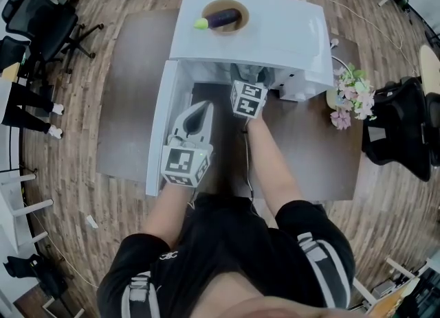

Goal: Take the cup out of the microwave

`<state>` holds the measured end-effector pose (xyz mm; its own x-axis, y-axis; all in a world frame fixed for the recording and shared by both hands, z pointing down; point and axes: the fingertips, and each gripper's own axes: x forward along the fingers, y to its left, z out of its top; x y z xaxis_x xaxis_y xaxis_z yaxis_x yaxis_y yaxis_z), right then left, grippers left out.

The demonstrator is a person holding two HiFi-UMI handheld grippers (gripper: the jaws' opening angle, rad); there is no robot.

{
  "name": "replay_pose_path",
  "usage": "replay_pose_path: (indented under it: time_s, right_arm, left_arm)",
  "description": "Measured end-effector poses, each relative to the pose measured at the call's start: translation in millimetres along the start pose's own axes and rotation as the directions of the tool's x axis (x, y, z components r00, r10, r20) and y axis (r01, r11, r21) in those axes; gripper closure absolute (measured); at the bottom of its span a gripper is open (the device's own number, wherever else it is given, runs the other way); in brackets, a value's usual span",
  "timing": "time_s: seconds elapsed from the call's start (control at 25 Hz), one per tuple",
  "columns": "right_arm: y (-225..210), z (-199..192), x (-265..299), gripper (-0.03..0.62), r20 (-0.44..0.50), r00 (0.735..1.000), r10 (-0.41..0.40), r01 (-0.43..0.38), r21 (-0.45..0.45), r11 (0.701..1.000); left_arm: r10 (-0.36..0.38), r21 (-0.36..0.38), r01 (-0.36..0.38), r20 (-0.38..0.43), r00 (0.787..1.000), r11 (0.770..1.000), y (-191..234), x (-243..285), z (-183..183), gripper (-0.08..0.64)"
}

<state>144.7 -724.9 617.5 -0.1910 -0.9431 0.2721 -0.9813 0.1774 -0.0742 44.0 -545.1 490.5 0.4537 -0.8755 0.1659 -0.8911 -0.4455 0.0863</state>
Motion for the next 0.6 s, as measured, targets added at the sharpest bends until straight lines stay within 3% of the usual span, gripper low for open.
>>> replay_pose_path:
  time_s: [0.36, 0.6]
  right_arm:
    - [13.6, 18.9, -97.7, 0.213, 0.036, 0.998, 0.055, -0.055, 0.005, 0.998]
    - [18.1, 56.3, -170.8, 0.213, 0.093, 0.992, 0.08, -0.079, -0.02, 0.997]
  left_arm:
    - [-0.017, -0.004, 0.017, 0.046, 0.999, 1.0, -19.1, -27.0, 23.1, 0.561]
    - [-0.026, 0.005, 0.026, 0.076, 0.997, 1.0, -30.6, -49.1, 40.3, 0.561]
